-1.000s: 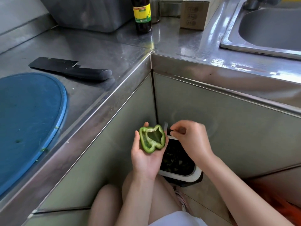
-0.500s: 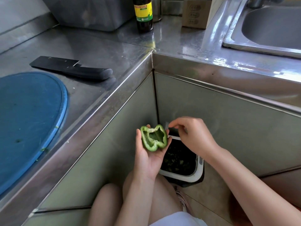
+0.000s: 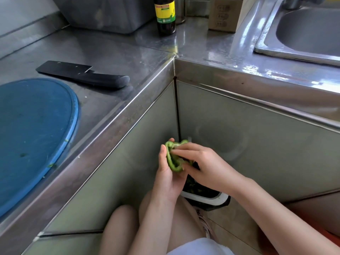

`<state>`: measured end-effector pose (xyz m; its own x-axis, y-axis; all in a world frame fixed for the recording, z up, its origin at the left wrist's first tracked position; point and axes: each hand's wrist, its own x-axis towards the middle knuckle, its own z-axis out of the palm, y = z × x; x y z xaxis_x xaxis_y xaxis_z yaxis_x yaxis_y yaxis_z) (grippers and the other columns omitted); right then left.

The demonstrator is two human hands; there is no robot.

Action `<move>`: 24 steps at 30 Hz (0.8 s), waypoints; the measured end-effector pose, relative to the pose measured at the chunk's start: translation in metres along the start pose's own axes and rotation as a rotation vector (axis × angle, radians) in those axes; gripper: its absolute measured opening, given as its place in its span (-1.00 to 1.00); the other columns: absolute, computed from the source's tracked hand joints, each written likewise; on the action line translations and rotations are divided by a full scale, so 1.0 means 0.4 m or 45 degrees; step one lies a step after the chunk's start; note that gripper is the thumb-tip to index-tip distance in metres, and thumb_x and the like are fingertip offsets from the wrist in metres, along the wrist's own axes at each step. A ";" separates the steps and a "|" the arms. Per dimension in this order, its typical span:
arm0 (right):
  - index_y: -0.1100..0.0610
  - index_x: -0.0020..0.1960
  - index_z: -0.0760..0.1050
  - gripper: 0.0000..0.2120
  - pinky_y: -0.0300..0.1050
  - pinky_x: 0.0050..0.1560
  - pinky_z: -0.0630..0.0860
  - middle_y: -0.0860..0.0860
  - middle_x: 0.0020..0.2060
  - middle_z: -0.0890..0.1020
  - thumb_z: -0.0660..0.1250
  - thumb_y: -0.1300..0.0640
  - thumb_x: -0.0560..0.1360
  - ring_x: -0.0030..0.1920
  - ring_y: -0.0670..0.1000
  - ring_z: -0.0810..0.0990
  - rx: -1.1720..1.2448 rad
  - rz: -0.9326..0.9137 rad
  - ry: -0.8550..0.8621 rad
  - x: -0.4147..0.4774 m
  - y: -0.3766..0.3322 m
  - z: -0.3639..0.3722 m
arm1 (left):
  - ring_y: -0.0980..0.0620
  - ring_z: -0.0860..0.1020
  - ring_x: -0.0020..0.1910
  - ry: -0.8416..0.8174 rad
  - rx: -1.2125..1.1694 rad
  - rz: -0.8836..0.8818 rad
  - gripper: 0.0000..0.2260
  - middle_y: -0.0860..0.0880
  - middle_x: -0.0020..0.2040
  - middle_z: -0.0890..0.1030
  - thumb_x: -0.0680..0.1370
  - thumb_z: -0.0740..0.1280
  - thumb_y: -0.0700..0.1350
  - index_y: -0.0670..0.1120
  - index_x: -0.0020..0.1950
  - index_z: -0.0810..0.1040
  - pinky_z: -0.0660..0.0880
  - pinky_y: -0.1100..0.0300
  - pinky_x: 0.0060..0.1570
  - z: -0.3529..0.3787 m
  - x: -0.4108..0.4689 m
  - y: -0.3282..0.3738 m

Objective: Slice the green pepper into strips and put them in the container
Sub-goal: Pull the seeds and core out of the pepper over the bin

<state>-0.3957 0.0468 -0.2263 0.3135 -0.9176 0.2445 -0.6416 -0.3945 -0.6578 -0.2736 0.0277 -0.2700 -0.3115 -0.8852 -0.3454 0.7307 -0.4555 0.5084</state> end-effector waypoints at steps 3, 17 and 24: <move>0.08 -0.02 0.66 -0.86 -0.41 -0.18 0.38 -0.09 -0.19 0.54 0.45 0.19 0.42 -0.23 -0.17 0.50 0.100 0.308 0.339 0.010 -0.014 0.008 | -0.09 0.63 0.03 -0.069 -0.075 0.004 -0.40 -0.15 0.04 0.63 0.14 0.63 0.11 -0.03 0.11 0.57 0.60 0.07 -0.06 0.004 0.004 -0.004; 0.05 -0.19 0.71 -0.93 -0.14 0.03 0.50 -0.11 -0.36 0.58 0.50 0.20 0.36 -0.15 -0.12 0.58 0.524 0.709 0.843 0.043 -0.112 0.122 | -0.05 0.48 0.28 -0.324 -0.234 0.010 -0.50 -0.03 0.27 0.52 0.26 0.61 -0.01 0.03 0.15 0.57 0.38 0.02 0.32 -0.006 -0.018 0.004; 0.05 -0.19 0.70 -0.92 -0.08 0.06 0.54 -0.11 -0.30 0.59 0.49 0.22 0.37 -0.08 -0.07 0.61 0.750 0.818 0.749 0.038 -0.100 0.098 | -0.03 0.52 0.24 -0.345 -0.235 -0.022 -0.57 -0.02 0.23 0.56 0.27 0.61 -0.03 0.01 0.11 0.64 0.42 0.04 0.29 0.005 -0.016 0.001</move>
<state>-0.3379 0.0506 -0.2241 -0.4558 -0.8874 -0.0696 -0.0752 0.1163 -0.9904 -0.2727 0.0329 -0.2660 -0.4570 -0.8817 -0.1176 0.8141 -0.4679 0.3440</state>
